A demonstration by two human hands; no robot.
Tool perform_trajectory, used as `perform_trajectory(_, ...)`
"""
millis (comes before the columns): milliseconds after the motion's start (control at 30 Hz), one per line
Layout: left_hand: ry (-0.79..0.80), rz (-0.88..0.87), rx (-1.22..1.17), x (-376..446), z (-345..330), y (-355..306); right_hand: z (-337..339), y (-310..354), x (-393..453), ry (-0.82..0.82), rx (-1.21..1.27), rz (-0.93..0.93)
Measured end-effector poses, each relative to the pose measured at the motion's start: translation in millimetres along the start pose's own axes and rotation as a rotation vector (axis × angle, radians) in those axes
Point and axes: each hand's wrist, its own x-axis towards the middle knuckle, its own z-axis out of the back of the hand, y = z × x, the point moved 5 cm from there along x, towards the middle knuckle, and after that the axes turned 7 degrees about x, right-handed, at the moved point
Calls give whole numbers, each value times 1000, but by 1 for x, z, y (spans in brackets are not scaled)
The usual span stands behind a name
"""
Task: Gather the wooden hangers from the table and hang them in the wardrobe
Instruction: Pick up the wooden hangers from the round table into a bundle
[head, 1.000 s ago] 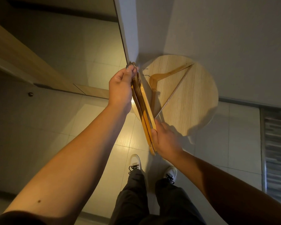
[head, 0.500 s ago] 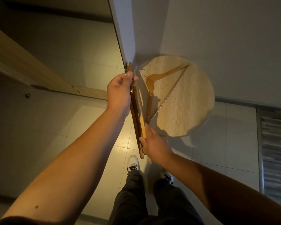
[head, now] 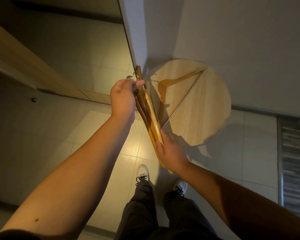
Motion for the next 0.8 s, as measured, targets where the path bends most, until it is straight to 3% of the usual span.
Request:
perform_trajectory(267,110,66,37,-4,0,-2,5,-4,-4,39,-21,63)
perform_trajectory(667,-96,80,-177,-45,27,21,5,-12,-40,-11,-80,166)
perform_trajectory(800,-143,21,-151,-63,46,33,-3,-4,-54,72,-107,234)
